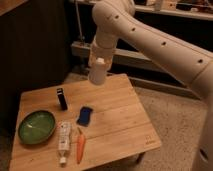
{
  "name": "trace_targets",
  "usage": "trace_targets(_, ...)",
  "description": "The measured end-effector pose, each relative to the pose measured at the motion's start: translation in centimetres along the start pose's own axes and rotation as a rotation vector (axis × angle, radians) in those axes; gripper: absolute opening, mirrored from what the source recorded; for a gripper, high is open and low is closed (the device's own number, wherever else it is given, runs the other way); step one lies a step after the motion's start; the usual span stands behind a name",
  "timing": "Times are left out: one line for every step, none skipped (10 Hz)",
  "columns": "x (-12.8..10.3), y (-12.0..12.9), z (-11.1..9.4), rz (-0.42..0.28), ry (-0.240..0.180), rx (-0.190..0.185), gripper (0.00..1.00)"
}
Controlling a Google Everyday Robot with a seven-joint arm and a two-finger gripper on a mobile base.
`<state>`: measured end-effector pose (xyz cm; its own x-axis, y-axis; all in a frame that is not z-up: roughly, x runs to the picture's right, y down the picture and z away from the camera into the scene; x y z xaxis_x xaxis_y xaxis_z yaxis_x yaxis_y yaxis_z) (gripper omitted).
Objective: Place the ceramic cup over the eraser
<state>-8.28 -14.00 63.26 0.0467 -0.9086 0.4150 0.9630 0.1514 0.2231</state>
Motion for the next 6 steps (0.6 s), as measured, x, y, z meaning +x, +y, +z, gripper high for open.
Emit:
trace_targets(0.3, -1.9, 0.4, -0.034, -0.002, 0.012, 0.12)
trace_targets(0.4, -4.1, 0.8, -0.075, -0.006, 0.026, 0.12)
trace_targets(0.4, -5.8, 1.1, -0.111, -0.011, 0.037, 0.12)
trace_targets(0.0, -8.2, 1.6, -0.163, -0.022, 0.052, 0.12)
trace_targets(-0.4, -9.5, 1.9, -0.197, -0.031, 0.060, 0.12)
trace_targets(-0.8, -10.6, 2.3, -0.224, -0.039, 0.067, 0.12)
